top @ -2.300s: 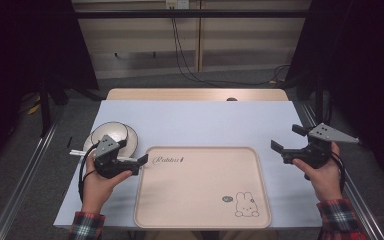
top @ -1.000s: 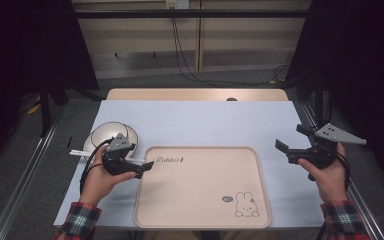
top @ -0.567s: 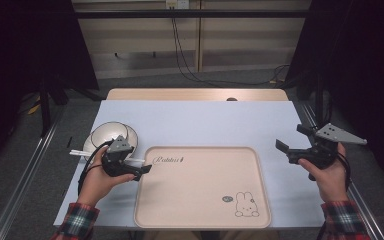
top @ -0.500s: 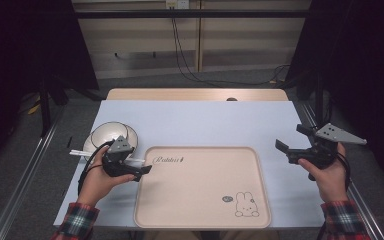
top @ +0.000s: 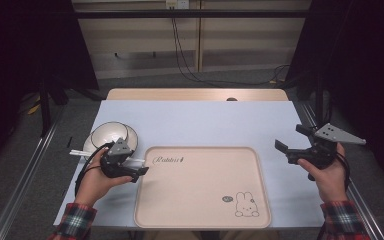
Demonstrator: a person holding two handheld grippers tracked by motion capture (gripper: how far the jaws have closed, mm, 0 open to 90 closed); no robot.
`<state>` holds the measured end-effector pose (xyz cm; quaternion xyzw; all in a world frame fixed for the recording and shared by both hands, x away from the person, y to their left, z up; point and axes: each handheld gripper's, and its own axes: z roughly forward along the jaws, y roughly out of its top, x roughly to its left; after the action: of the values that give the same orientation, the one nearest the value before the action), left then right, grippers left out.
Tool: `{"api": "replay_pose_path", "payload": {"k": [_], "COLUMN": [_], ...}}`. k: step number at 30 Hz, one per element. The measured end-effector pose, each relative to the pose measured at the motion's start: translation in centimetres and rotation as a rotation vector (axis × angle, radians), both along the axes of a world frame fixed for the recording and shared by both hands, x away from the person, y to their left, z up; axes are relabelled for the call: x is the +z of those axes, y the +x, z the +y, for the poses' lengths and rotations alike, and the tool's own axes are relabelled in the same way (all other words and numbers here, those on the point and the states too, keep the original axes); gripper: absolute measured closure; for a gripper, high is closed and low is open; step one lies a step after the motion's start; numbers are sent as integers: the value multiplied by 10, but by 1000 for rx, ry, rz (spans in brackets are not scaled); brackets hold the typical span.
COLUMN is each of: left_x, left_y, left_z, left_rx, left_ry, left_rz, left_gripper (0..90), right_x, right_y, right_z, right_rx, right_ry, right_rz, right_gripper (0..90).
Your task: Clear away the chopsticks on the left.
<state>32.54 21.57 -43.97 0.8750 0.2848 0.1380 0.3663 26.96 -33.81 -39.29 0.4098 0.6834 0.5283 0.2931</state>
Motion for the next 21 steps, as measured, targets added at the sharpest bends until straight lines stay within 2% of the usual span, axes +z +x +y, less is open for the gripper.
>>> {"api": "replay_pose_path", "payload": {"k": [1,3,7,9,13,15,17,18,21], "left_x": [-1,-2,-4,-5,-5,-5,-3,-3,-4], "left_y": [0,-1,-2,-1,-1,-3,-4,-4,-4], "left_z": [0,1,4,4,4,3,4,4,6], "left_rx": [-1,-3,3,4,-6,-1,-13,-8,1], "left_ry": [-11,7,15,0,20,6,24,12,18], "left_rz": [-1,-2,-4,-6,-12,-11,-15,-11,-5], "left_gripper": [195,213,227,244,276,296,312,324,328], "right_x": [0,0,0,0,0,0,0,0,0], "right_y": [0,0,0,0,0,0,0,0,0], "right_z": [0,1,0,0,0,0,0,0,0], "right_rx": [1,-1,0,-3,-3,-3,2,2,2], "right_ry": [3,5,3,3,3,-6,1,0,1], "right_rz": [2,2,5,5,0,0,0,1,5], "right_gripper": [13,14,14,14,14,14,14,14,14]}}
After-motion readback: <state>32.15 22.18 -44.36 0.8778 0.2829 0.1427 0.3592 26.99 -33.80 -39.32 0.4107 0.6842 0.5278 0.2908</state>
